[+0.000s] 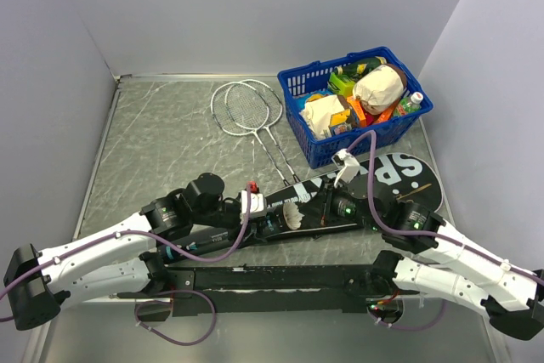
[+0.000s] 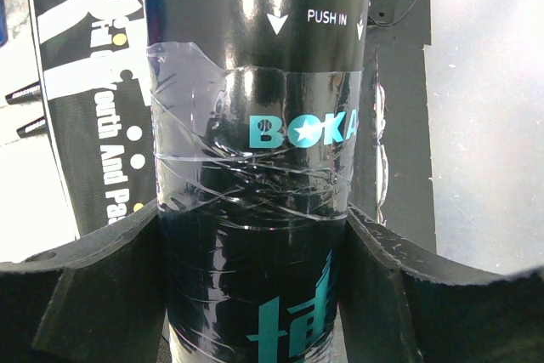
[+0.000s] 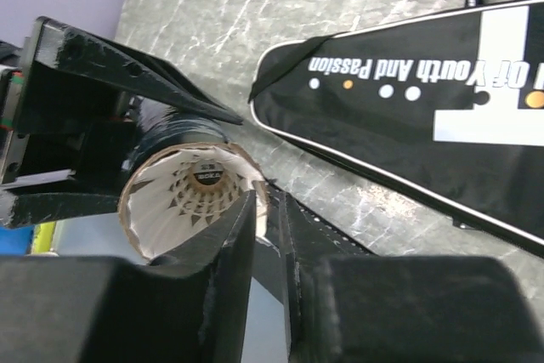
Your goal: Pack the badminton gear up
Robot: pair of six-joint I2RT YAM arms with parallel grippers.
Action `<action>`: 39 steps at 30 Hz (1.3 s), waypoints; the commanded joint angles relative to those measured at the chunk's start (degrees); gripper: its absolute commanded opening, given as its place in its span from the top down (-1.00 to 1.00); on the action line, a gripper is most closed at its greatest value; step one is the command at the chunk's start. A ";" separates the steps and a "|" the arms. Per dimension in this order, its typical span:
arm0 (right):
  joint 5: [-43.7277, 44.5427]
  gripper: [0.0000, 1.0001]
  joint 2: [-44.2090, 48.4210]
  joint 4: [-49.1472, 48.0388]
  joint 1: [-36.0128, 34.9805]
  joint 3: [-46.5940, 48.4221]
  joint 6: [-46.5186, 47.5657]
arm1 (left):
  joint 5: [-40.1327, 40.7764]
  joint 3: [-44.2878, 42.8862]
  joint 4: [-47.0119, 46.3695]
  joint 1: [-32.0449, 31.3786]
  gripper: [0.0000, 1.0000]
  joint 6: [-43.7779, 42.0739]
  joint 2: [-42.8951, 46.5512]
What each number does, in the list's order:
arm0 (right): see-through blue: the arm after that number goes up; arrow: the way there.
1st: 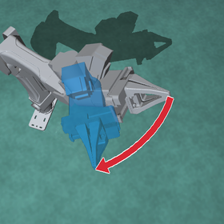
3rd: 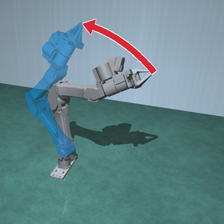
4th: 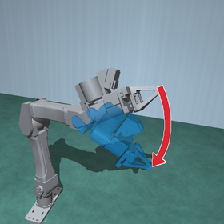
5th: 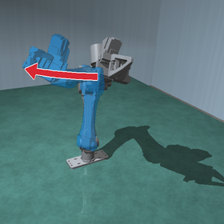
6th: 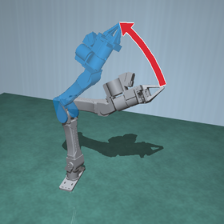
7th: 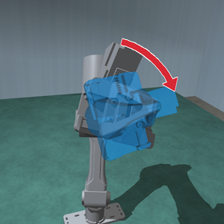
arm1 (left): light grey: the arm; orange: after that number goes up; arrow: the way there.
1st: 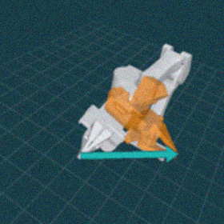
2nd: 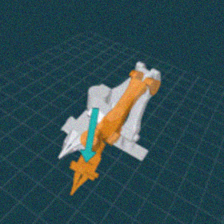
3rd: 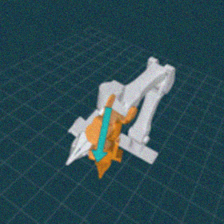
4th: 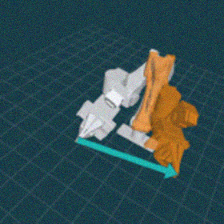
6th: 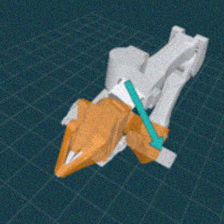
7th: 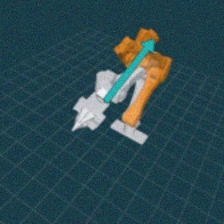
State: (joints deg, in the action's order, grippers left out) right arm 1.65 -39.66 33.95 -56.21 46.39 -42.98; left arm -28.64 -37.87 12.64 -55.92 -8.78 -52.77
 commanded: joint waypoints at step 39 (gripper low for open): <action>-20.46 0.87 -13.78 -29.48 -0.31 -7.46 -7.03 | -0.80 -2.39 -3.77 -0.24 0.98 -0.80 0.30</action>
State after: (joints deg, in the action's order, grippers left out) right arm -16.10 -52.51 10.94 -56.05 38.85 -48.99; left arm -28.01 -37.93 14.04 -55.81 -8.88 -53.08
